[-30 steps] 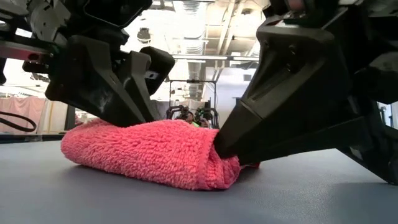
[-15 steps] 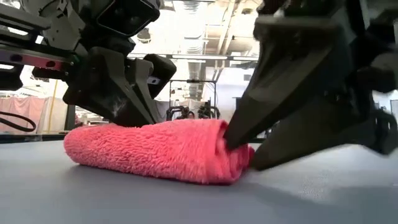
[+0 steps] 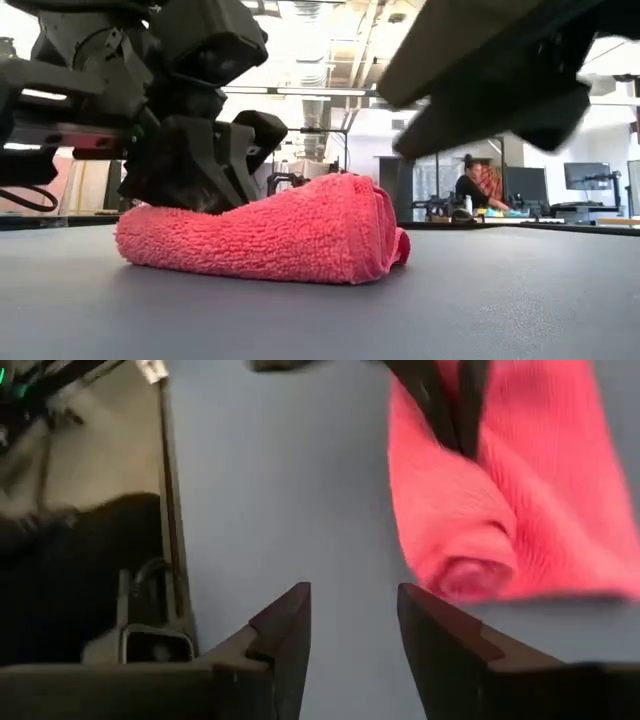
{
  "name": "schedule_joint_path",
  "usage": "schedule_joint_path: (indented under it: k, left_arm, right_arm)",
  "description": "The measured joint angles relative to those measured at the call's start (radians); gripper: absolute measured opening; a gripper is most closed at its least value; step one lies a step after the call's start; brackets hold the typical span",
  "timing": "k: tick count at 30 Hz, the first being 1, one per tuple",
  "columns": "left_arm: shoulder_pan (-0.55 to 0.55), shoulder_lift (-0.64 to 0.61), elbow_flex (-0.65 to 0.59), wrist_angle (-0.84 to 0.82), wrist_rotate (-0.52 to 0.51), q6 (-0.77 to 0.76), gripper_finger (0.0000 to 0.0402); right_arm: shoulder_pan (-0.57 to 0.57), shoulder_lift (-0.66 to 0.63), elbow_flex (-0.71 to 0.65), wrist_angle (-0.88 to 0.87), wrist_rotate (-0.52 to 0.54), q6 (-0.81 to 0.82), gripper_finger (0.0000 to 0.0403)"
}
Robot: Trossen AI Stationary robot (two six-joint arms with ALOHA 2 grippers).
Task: Roll towel
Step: Roll the pink towel
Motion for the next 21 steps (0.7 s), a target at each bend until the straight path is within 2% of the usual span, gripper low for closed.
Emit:
schedule_joint_path:
  k: [5,9,16,21]
  left_arm:
    - [0.013,0.001,0.0,-0.004,0.019,0.002,0.0]
    - [0.022,0.001,0.0,-0.003,0.03,0.004,0.0]
    - [0.047,0.001,0.0,0.002,0.05,0.039,0.0]
    - [0.08,0.001,0.0,0.025,0.101,0.072,0.0]
  right_arm:
    - [0.021,0.0,0.0,0.01,0.162,-0.324,0.0176]
    - [0.014,0.0,0.0,0.014,0.183,-0.517,0.0176]
    - [-0.013,0.003,0.001,0.002,0.182,-0.631,0.0176]
    - [-0.037,0.069,0.002,0.002,0.188,-0.665,0.0176]
